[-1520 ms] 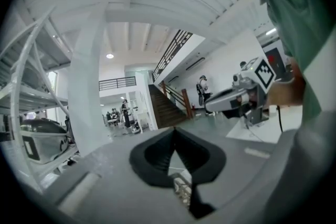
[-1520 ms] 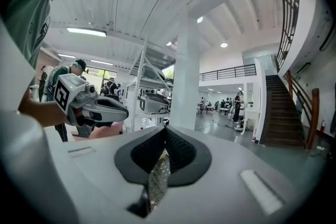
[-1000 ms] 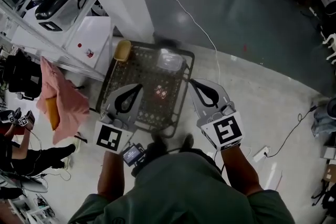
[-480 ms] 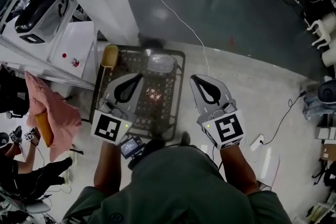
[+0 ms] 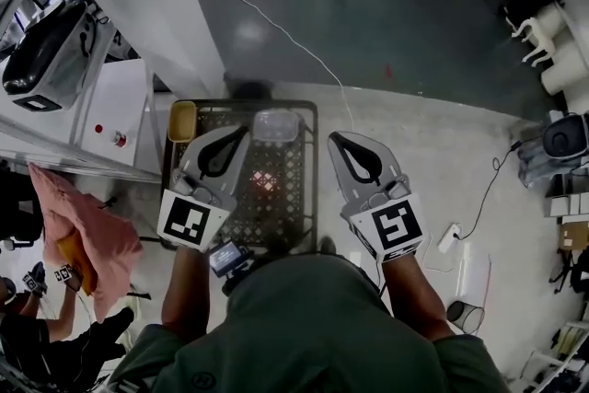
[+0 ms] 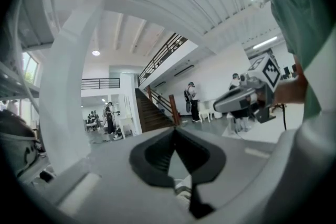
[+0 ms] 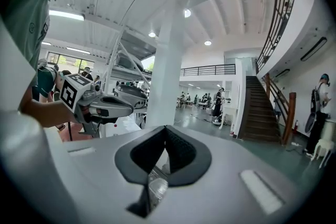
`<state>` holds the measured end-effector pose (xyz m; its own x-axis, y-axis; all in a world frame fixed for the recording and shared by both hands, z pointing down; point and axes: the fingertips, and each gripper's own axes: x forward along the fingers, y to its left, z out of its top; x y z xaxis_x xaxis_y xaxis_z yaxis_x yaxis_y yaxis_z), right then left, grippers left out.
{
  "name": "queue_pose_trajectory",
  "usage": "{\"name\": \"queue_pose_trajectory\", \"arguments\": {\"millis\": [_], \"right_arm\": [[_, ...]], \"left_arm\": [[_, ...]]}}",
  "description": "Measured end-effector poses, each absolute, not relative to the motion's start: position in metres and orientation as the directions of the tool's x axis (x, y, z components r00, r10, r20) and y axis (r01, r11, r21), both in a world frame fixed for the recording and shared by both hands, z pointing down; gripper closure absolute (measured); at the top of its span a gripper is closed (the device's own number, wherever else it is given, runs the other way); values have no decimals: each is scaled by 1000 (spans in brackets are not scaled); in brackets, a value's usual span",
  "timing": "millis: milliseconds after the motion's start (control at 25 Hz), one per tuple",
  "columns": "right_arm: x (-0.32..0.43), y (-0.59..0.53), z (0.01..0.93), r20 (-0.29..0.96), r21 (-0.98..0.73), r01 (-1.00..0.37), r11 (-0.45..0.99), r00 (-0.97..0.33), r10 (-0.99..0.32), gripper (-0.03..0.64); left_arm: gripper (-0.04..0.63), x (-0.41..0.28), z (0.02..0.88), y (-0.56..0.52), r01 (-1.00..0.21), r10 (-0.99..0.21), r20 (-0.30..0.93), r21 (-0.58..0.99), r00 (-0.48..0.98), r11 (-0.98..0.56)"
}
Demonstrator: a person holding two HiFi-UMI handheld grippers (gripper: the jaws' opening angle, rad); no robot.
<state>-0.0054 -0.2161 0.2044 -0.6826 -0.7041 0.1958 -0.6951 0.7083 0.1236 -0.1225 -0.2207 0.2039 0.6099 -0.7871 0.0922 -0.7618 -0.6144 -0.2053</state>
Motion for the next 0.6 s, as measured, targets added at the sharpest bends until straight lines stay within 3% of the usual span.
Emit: {"name": "queue_pose_trajectory", "arguments": {"millis": [600], "right_arm": [[-74,-240,220,273,153,-694,704,-655,-705,610]], "left_arm": [[592,-193,229,-243,-772,-779,97,-111,619,-626]]}}
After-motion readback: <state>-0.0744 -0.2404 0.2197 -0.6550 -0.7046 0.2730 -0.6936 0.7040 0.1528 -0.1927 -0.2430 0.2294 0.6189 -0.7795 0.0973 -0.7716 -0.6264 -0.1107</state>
